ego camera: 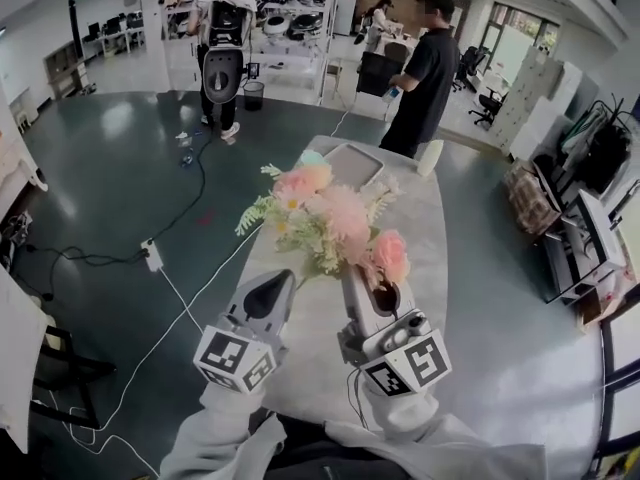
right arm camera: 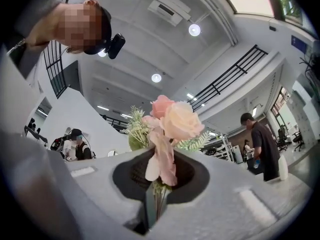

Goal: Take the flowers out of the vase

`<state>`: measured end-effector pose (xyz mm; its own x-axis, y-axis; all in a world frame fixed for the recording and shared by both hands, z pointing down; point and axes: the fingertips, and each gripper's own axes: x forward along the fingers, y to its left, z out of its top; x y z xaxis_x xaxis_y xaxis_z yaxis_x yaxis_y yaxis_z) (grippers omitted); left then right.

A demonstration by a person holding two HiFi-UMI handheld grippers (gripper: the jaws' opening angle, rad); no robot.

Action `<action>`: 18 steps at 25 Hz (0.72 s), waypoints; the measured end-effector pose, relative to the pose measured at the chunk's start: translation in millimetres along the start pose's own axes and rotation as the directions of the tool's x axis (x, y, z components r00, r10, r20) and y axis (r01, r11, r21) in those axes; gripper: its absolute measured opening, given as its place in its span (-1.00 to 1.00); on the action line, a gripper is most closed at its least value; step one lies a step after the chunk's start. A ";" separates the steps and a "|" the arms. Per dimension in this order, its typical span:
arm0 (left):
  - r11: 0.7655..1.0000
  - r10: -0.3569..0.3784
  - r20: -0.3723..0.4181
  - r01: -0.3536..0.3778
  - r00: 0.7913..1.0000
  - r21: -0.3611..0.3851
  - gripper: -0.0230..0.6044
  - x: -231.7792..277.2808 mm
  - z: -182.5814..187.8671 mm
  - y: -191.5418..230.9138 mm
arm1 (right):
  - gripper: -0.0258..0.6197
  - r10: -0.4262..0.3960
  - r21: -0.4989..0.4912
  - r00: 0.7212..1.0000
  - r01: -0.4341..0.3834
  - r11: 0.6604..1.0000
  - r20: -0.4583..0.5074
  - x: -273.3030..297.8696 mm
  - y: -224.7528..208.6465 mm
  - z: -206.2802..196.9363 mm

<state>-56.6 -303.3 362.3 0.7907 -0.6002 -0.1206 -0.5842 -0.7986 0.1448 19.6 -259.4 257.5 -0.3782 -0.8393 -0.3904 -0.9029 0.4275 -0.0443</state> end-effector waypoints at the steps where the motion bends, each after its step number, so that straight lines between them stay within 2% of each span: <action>1: 1.000 -0.012 -0.004 0.012 1.000 -0.001 -0.91 8.2 -2.2 -9.6 | -0.83 -0.012 -0.001 1.000 0.012 1.000 -0.003 -7.0 -9.2 2.4; 4: 0.999 -0.045 -0.022 0.045 0.999 -0.005 -0.91 36.6 -10.3 -42.4 | -0.83 -0.046 -0.004 0.999 0.046 0.999 -0.021 -30.1 -41.8 9.7; 6: 0.998 -0.063 -0.037 0.063 0.997 -0.007 -0.91 45.5 -14.2 -49.4 | -0.83 -0.068 -0.010 0.997 0.068 0.998 -0.040 -34.6 -51.4 6.3; 10: 0.996 -0.085 -0.066 0.084 0.994 -0.020 -0.91 52.8 -25.2 -51.0 | -0.82 -0.108 -0.002 0.990 0.108 0.994 -0.090 -39.4 -61.5 -12.1; 18: 0.992 -0.118 -0.150 0.108 0.982 -0.071 -0.91 63.2 -79.4 -85.0 | -0.82 -0.187 0.020 0.961 0.195 0.981 -0.205 -90.5 -93.7 -55.5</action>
<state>57.6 -269.8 420.3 0.8725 -0.4885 0.0123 -0.4808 -0.8537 0.2002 127.1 -242.1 348.0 -0.2364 -0.9552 -0.1779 -0.9552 0.2620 -0.1377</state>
